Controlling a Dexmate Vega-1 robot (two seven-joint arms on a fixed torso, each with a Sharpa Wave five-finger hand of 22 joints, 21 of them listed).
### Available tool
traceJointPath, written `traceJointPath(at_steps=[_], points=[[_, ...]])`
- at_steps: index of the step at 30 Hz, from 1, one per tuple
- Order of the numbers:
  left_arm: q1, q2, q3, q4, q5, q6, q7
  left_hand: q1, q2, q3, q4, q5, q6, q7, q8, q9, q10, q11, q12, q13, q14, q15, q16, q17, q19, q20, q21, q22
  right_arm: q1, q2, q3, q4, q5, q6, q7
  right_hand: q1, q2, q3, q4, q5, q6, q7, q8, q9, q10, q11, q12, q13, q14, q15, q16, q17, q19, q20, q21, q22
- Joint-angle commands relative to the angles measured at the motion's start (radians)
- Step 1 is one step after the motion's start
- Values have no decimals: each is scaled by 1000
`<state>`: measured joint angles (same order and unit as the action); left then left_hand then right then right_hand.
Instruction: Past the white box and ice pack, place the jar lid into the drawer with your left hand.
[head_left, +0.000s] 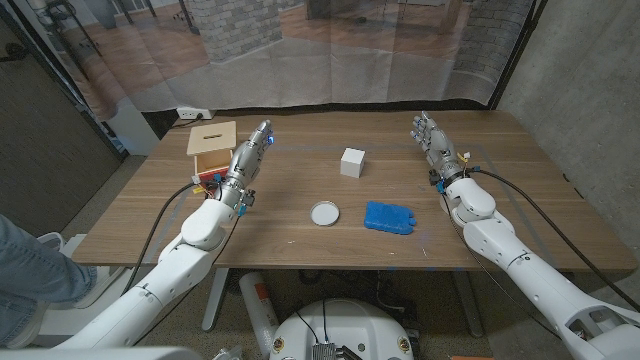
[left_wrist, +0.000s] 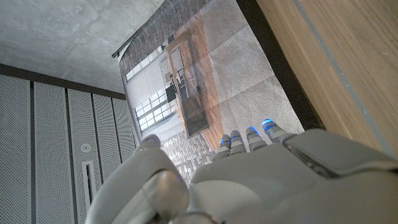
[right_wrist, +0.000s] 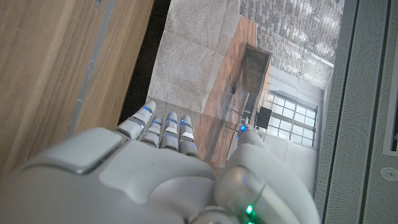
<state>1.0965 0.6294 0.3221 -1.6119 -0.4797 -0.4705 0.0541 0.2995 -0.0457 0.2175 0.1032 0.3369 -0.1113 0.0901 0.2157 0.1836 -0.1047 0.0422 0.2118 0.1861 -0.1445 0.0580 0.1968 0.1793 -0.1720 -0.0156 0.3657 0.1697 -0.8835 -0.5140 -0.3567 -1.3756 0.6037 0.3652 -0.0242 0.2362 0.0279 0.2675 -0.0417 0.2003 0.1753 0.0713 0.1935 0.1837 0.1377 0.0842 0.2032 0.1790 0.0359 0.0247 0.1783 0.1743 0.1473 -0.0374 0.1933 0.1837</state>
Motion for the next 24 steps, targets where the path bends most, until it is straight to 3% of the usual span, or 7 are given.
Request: traceJointPath(at_steps=[1,24], points=[[29,2,-2,-12,38,-37,12,14,-1,1,-6,6,12,-2,4,4,11,-2,10,1,10,0,5,1,-53,5,-3,5,-9,-7,5,-19,-3,-3,-8,5,1,0,-2,5,6,2,5,3,9,-3,6,4,7,-4,7,5,12,-24,10,1],[65,-26,5,1,107,-131,28,24,2,-2,-11,7,44,-9,9,4,34,-10,13,1,33,-6,8,1,-35,6,-10,5,-33,-18,19,-45,1,5,-16,5,3,-2,-4,5,8,0,4,3,16,-5,8,4,11,-2,7,5,14,-22,11,1]])
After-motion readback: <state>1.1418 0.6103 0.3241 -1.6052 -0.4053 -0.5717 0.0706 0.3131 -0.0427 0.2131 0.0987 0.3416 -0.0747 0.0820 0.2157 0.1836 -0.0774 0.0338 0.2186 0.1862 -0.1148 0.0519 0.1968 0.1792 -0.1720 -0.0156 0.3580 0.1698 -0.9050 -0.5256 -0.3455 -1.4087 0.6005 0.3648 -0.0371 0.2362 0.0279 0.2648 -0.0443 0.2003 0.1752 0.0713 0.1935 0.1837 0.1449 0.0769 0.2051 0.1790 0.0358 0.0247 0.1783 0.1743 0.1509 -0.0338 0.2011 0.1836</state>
